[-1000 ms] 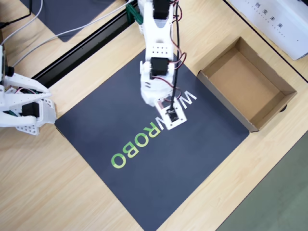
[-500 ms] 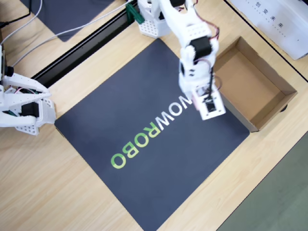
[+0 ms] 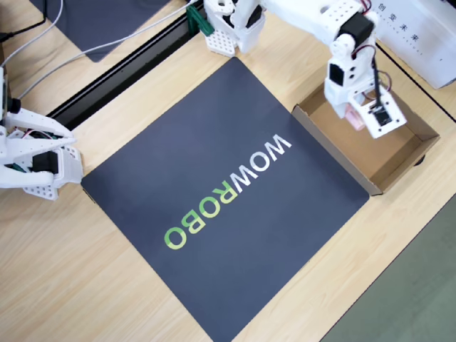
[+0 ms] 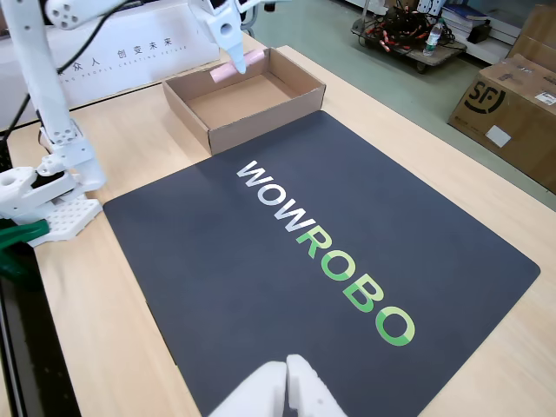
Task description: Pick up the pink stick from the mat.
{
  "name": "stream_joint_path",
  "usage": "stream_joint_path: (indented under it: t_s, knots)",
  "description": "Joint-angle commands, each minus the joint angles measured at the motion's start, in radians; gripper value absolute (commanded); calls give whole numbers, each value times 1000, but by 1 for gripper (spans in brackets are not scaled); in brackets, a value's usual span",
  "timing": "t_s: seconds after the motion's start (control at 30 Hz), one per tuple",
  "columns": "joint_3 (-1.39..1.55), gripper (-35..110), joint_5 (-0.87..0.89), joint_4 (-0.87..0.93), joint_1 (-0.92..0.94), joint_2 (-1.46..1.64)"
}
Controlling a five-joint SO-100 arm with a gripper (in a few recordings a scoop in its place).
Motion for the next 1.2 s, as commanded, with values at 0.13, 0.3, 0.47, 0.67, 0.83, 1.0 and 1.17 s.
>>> stream_joint_path:
  t_s: [0.13, 0.3, 0.47, 0.67, 0.83, 1.0, 1.17]
  knots:
    - [-32, 0, -3, -67, -95, -101]
    - [-32, 0, -11, -117, -114, -173]
    - [-37, 0, -20, -129, -118, -198]
    - [-40, 0, -26, -129, -120, -207]
    - [-41, 8, -32, -129, -114, -209]
    - [-41, 38, -32, -129, -106, -207]
    - [-41, 42, -34, -123, -100, -207]
